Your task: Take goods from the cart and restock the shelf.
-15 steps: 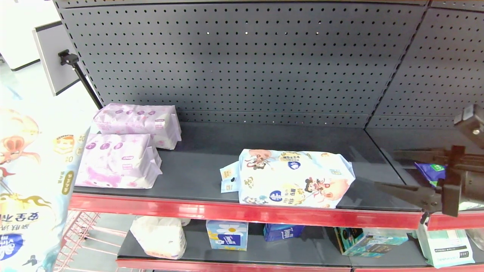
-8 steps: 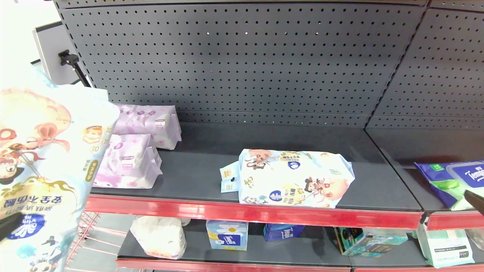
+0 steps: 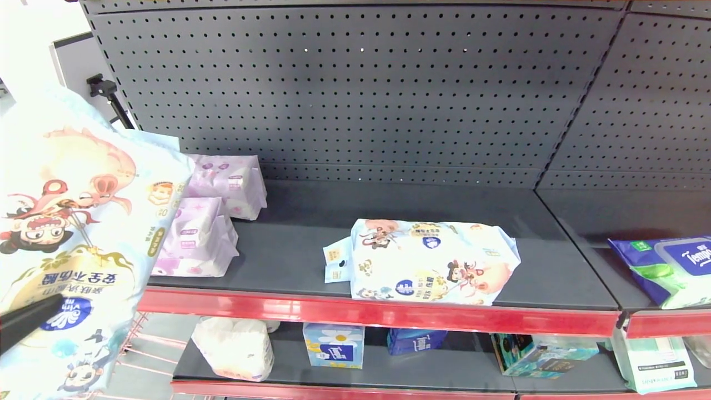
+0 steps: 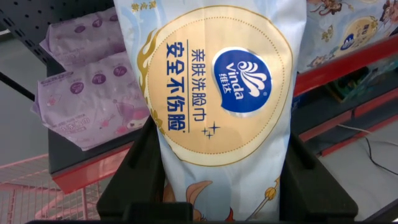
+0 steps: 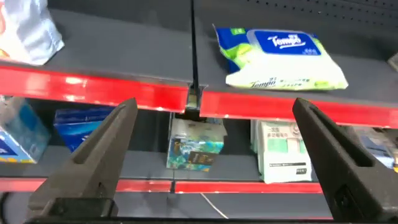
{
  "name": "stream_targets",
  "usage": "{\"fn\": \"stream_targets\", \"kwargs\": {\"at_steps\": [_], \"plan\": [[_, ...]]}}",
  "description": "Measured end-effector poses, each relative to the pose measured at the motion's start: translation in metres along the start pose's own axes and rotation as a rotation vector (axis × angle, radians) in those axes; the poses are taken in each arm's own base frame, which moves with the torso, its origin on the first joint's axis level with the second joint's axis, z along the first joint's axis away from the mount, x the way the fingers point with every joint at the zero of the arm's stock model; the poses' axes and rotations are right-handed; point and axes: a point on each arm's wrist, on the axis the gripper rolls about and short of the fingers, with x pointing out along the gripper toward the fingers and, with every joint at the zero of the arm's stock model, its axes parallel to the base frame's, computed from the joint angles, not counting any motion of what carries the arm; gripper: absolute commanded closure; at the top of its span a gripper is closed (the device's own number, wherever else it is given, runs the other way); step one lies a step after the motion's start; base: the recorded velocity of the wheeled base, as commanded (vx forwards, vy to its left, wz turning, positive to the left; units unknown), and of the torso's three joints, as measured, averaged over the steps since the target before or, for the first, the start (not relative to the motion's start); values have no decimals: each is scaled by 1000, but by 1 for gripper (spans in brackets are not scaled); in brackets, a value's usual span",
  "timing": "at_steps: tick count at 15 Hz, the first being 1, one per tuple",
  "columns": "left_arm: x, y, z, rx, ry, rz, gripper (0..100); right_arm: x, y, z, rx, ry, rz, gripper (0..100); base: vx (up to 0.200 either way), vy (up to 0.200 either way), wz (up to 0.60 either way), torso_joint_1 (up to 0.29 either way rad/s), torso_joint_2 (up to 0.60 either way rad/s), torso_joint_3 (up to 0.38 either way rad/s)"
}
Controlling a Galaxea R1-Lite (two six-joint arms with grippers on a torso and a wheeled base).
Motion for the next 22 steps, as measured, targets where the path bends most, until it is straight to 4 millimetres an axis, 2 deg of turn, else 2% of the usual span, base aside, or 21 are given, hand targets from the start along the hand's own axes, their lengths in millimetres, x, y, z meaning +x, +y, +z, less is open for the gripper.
{"fn": "stream_targets", "kwargs": {"at_steps": [2, 4, 8, 14, 22], "plan": [[0, 0, 0, -1, 0, -4, 100, -5, 4, -18, 24, -25, 45, 0, 0, 0, 0, 0, 0, 0], [1, 0, 0, -1, 1, -5, 100, -8, 6, -27, 35, -49, 123, 0, 0, 0, 0, 0, 0, 0], [1, 1, 1, -2, 2, -3, 100, -13, 7, -30, 89, -105, 168, 0, 0, 0, 0, 0, 0, 0], [2, 4, 6, 2, -16, 45, 100, -14, 6, -36, 151, -75, 142, 0, 0, 0, 0, 0, 0, 0], [-13, -3, 5, 19, -56, 110, 100, -14, 7, -37, 172, -68, 140, 0, 0, 0, 0, 0, 0, 0]]}}
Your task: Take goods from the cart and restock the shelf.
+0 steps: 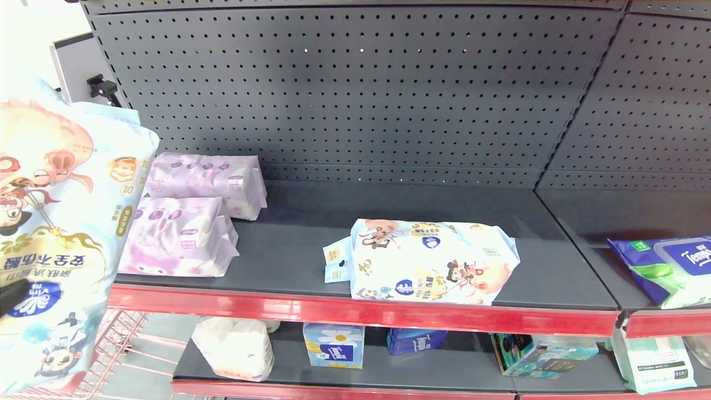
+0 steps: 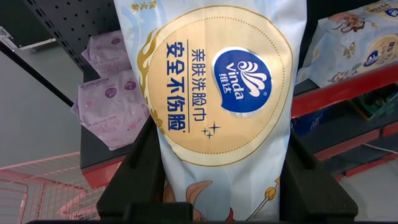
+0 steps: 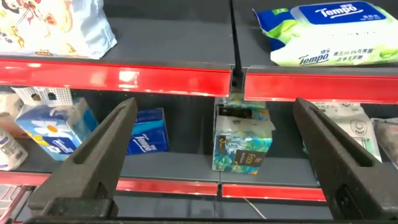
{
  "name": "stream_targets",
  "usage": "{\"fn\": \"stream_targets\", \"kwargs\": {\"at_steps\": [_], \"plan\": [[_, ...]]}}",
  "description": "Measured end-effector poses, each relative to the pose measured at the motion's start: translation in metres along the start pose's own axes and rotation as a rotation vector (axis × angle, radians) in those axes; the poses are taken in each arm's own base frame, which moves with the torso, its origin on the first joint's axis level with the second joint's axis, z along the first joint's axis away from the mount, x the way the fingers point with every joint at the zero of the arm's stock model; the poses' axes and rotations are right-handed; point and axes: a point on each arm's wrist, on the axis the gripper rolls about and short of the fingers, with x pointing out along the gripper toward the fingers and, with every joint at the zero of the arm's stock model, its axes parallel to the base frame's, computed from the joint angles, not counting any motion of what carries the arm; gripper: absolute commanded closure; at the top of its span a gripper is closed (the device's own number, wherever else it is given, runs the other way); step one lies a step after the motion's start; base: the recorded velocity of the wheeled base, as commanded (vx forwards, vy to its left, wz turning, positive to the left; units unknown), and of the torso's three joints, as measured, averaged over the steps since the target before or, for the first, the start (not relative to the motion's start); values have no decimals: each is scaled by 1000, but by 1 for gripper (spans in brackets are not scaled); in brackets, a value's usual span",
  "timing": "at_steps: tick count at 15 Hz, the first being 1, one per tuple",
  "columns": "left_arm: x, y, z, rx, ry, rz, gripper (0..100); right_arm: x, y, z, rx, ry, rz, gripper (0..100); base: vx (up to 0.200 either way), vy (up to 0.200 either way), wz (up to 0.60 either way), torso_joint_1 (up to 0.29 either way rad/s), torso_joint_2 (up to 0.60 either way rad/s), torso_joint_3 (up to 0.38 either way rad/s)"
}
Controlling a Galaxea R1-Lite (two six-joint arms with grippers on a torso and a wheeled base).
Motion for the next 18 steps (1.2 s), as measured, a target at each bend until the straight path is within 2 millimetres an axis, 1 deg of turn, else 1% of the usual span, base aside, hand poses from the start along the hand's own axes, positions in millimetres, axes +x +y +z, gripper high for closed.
{"fn": "stream_targets", "kwargs": {"at_steps": [3, 5, 7, 8, 15, 18], "plan": [[-10, -3, 4, 17, -44, 12, 100, 0, 0, 0, 1, 0, 0, 0, 0, 0, 0, 0, 0, 0], [-17, -7, 0, 9, -22, 7, 100, 0, 0, 0, 1, 0, 0, 0, 0, 0, 0, 0, 0, 0], [-22, -9, -2, 8, -22, 5, 100, 0, 0, 0, 0, 0, 0, 0, 200, 0, 0, 7, 0, 7], [-23, -9, -2, 9, -24, 5, 100, 0, 0, 0, 0, 0, 0, 0, 200, 0, 0, -17, -7, 2], [-25, -10, 0, 15, -38, 4, 100, 0, 0, 0, 0, 0, 1, 0, 0, 0, 0, 0, 0, 0], [-23, -9, 2, 17, -39, -15, 100, 0, 0, 0, 0, 0, 4, 0, 0, 0, 0, 0, 0, 0]]}}
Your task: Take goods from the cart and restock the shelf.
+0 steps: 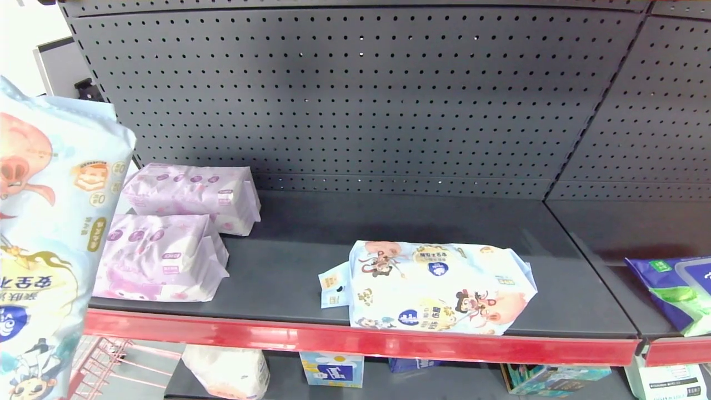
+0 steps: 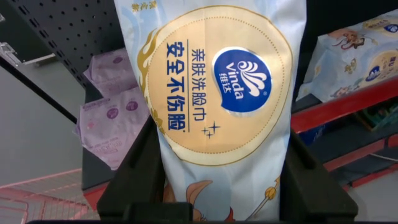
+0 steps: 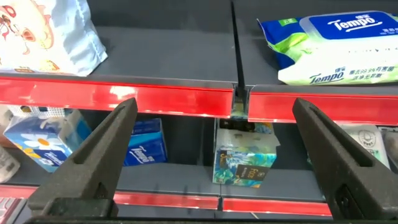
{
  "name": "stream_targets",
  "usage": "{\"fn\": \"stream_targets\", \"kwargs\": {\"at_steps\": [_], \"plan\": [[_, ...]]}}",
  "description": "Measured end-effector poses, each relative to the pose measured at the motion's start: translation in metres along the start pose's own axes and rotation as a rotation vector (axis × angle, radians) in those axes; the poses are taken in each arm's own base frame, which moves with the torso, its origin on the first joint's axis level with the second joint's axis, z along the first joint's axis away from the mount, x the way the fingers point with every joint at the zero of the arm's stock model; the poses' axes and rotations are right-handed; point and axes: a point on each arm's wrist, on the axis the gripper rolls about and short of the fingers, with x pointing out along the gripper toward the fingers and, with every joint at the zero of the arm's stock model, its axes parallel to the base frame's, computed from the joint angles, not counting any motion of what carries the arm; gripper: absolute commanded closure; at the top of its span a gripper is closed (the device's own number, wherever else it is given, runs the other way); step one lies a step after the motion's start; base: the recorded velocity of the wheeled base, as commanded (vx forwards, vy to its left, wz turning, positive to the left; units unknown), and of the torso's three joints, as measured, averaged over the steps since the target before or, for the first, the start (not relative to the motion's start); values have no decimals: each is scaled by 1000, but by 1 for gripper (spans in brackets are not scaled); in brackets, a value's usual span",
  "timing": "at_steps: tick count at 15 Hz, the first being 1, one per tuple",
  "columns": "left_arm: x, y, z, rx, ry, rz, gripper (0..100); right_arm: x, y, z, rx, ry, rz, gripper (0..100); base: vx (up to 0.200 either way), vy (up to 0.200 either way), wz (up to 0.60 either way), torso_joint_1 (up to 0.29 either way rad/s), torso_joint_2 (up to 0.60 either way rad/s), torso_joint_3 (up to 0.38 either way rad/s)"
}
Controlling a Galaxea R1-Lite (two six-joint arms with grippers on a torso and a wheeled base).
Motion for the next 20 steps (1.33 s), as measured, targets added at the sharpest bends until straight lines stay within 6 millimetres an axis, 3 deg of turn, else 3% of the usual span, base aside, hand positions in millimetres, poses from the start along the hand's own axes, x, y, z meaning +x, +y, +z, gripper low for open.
{"fn": "stream_targets", "kwargs": {"at_steps": [4, 11, 16, 20], "plan": [[19, 10, 14, -5, 19, -68, 100, 0, 0, 0, 4, 1, 2, 0, 0, 0, 0, 0, 0, 0], [73, 24, 40, 72, 65, -243, 100, 0, 0, 0, 6, 1, 0, 0, 0, 0, 0, 0, 0, 0], [118, 21, 49, 178, 95, -372, 100, 0, 0, 0, 5, 1, 0, 0, 0, 0, 0, 0, 0, 0], [138, 18, 53, 232, 102, -420, 100, 0, 0, 0, 6, 1, 0, 0, 0, 0, 0, 0, 0, 0]]}}
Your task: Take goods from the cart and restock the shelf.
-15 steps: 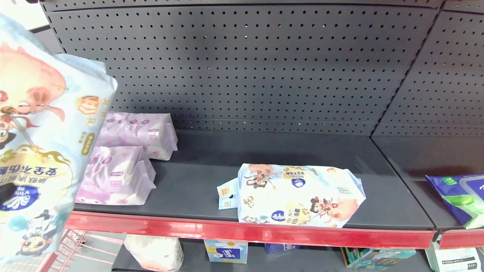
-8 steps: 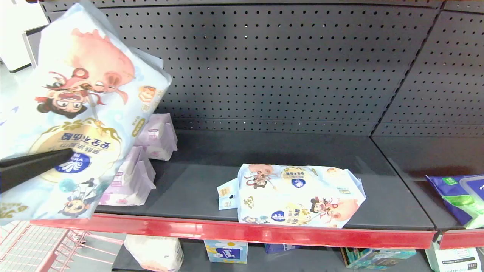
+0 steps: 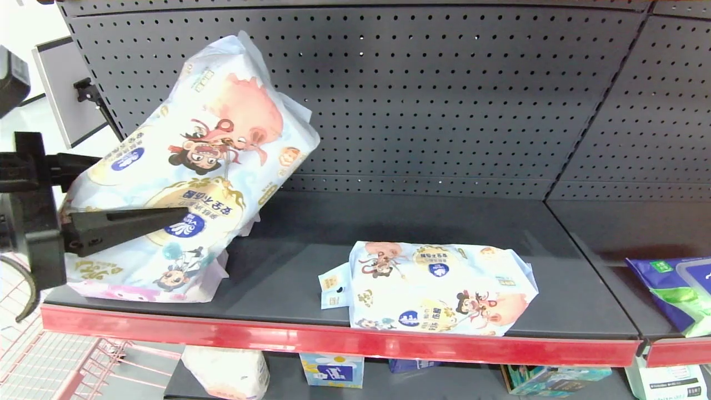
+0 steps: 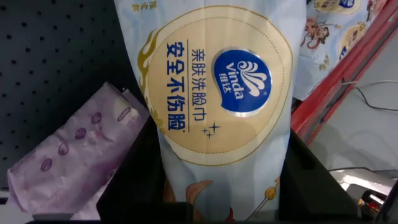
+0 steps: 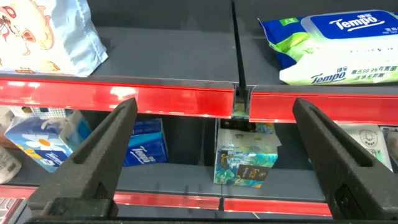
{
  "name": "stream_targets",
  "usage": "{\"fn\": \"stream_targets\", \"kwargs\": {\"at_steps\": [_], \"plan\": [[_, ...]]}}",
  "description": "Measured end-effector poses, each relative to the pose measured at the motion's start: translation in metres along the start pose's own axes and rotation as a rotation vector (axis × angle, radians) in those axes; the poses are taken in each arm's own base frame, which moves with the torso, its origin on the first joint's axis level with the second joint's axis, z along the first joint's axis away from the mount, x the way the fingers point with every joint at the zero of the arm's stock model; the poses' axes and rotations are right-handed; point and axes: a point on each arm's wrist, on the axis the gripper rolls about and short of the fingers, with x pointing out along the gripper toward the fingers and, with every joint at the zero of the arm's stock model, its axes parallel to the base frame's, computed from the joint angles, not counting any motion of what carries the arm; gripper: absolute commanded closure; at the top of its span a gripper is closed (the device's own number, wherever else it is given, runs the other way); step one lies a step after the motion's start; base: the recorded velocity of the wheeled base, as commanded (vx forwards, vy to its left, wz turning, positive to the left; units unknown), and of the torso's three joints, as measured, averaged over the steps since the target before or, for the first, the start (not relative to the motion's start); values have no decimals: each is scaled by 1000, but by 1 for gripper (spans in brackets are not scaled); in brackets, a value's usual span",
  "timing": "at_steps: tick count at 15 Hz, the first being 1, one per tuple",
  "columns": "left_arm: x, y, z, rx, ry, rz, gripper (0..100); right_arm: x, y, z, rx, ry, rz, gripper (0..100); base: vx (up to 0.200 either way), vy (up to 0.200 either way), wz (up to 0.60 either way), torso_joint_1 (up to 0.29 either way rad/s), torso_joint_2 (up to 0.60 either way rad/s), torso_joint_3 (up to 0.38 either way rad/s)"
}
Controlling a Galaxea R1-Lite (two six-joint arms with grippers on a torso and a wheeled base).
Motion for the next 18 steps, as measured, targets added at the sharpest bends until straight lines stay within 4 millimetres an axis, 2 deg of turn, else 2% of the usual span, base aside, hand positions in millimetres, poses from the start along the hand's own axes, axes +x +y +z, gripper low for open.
{"fn": "stream_targets", "kwargs": {"at_steps": [8, 12, 18], "plan": [[50, 5, 27, 60, -11, -66, 100, 0, 0, 0, 0, 0, 0, 0, 0, 0, 0, 0, 0, 0], [79, 14, 31, 82, -9, -70, 100, 0, 0, 0, 0, 0, 0, 0, 0, 0, 0, 0, 0, 0], [119, 15, 34, 93, -7, -111, 100, 0, 0, 0, 0, 0, 0, 0, 0, 0, 0, 0, 0, 0]]}}
